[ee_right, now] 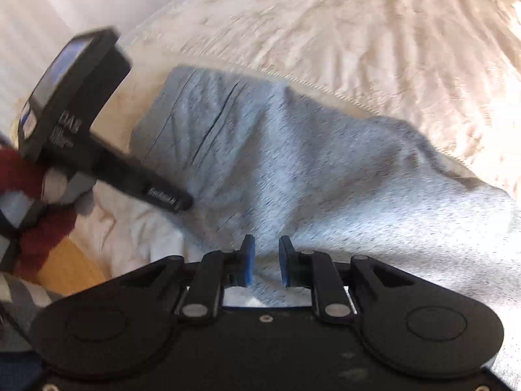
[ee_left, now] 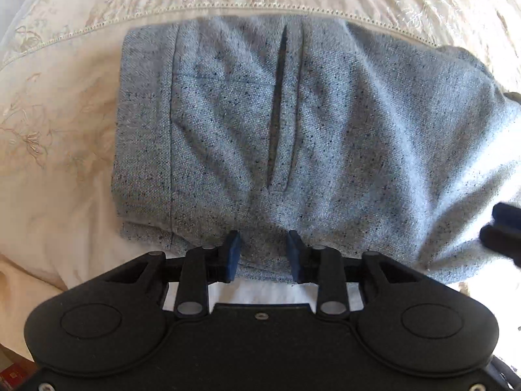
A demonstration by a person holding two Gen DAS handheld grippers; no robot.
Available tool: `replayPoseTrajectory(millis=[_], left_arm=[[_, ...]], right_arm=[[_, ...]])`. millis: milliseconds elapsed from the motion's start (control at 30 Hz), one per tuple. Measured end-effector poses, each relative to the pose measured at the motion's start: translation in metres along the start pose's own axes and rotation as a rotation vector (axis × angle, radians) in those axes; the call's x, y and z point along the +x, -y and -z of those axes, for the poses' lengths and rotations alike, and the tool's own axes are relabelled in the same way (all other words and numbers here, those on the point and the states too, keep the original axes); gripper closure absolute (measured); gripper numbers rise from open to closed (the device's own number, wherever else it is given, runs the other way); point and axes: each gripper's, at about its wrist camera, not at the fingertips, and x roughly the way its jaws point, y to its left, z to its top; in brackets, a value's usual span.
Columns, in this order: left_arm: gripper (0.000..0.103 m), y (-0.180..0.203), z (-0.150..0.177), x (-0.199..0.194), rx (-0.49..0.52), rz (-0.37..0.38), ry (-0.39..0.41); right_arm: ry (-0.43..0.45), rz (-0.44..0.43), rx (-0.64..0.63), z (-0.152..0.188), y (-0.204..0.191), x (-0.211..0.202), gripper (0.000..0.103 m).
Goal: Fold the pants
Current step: 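Press and smooth the folded trousers with both open tools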
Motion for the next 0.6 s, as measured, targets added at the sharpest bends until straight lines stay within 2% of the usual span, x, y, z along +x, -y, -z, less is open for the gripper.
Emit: replayPoseTrajectory(millis=[133,200,267,367,433,467,600], left_arm=[[0.065,0.020,-0.018,-0.035,0.026,-0.001,0.146],[0.064,0.033,-0.030,-0.040,0.028,0.020,0.182],[0.063,0.045,-0.043,-0.037,0.016,0.023,0.185],[0.063,0.056,-0.044,-0.020,-0.004,0.012,0.127],[0.062,0.062,-0.033,-0.006,0.015,-0.025,0.080],[0.062,0.064,-0.027,0.002,0.030,-0.053,0.067],[0.060,0.070,-0.012,0.008,0.064,-0.103,0.084]], right_arm=[[0.100,0.139,0.153,-0.027,0.061,-0.020,0.077],[0.126,0.194,0.196,-0.041,0.088,-0.021,0.075],[0.122,0.231,0.215,-0.052,0.112,-0.013,0.074],[0.067,0.255,0.248,-0.059,0.149,0.005,0.074],[-0.005,0.238,0.274,-0.055,0.165,0.012,0.073],[-0.049,0.203,0.281,-0.049,0.171,0.018,0.073],[-0.142,0.042,0.203,-0.015,0.159,0.010,0.073]])
